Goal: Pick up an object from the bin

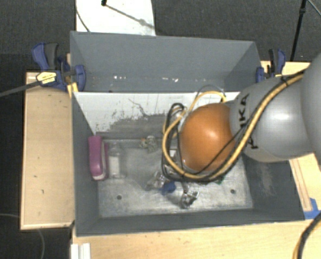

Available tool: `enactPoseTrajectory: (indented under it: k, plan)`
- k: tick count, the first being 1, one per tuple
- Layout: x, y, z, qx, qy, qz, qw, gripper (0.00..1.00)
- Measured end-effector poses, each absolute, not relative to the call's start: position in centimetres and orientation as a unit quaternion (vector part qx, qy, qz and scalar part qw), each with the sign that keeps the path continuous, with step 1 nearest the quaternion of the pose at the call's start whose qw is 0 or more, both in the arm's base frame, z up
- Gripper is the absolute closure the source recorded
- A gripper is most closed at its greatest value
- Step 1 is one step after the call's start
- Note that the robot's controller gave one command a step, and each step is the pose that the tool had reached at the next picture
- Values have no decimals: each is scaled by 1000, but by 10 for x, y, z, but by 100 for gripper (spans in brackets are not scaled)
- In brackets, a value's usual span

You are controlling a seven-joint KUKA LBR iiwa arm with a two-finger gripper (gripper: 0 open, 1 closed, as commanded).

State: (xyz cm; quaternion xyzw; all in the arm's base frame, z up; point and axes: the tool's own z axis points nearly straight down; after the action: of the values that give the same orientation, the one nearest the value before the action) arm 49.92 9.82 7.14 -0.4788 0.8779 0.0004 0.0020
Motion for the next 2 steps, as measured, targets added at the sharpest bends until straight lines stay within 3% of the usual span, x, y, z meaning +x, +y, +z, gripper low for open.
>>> enactPoseTrajectory:
  k: [1,2]
  plan:
    - [526,98,72,-448,894,0,2,0]
    - [527,99,74,-446,895,0,4,100]
